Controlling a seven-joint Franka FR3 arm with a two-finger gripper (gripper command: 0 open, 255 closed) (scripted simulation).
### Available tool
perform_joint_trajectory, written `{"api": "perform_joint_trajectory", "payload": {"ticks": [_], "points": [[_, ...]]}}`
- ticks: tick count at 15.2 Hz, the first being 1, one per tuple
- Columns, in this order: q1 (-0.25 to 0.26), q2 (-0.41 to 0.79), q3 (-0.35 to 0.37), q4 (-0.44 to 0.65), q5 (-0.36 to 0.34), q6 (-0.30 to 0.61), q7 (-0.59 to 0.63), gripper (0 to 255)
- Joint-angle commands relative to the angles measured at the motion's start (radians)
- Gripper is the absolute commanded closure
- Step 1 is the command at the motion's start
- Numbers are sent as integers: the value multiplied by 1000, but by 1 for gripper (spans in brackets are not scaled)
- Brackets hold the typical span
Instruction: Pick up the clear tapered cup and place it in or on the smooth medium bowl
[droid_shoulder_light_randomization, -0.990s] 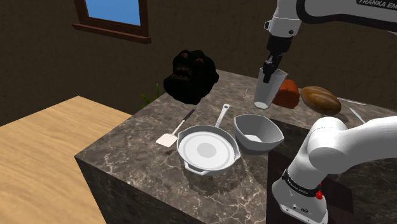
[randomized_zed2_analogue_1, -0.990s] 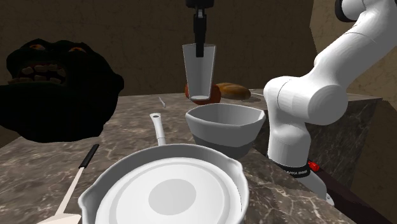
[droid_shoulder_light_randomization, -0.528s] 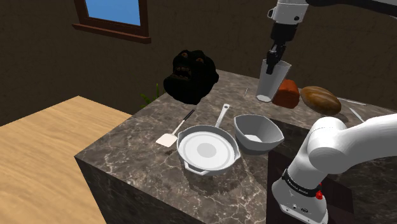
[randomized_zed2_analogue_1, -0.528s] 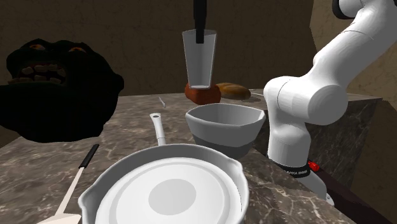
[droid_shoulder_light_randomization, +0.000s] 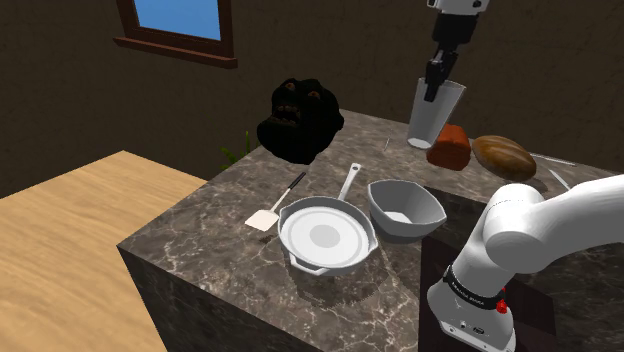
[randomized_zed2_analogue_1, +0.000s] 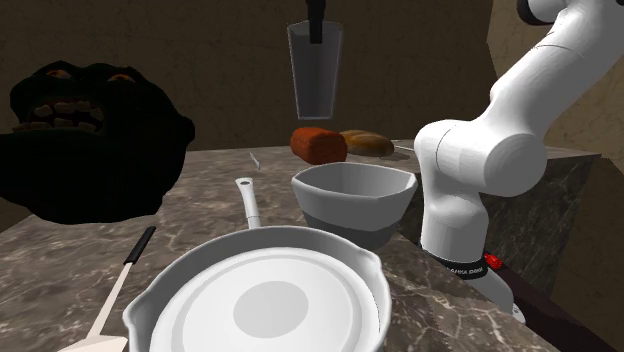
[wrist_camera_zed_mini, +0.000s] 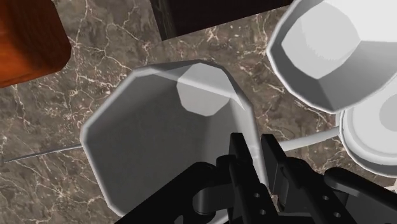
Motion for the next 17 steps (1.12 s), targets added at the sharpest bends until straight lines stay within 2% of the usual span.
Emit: {"api": "perform_joint_trajectory", "payload": {"ticks": [1, 8, 14, 17], "points": [[5, 0, 35, 26, 24, -30, 33, 255], [20, 16, 182, 142, 132, -143, 182, 255], [19, 72, 313, 288, 223, -232, 327, 255], [24, 41, 312, 221, 228, -195, 326, 255]]}}
